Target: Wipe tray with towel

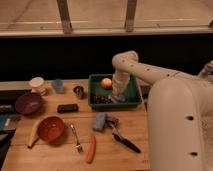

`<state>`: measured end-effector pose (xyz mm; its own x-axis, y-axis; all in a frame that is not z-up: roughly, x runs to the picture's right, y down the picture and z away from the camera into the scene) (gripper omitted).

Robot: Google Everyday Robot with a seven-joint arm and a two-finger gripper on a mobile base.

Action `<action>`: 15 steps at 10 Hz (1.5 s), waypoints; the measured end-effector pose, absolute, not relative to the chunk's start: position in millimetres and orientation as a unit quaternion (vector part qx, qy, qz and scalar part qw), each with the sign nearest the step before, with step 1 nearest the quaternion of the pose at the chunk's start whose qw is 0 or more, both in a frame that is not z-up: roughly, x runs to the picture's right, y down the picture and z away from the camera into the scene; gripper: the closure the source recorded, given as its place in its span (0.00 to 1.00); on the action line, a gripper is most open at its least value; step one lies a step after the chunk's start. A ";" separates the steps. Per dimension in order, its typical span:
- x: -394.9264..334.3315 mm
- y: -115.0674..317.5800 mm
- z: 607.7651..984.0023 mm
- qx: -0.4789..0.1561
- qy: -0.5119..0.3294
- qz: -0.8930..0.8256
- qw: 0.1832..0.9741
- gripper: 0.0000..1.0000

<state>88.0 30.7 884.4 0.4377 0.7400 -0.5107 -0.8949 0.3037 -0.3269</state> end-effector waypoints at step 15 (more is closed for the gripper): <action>92.0 -1.9 907.4 -0.276 0.133 0.527 0.793 0.98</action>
<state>92.0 -1.9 907.4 0.4082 0.7626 -0.5018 -0.9094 0.2918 -0.2962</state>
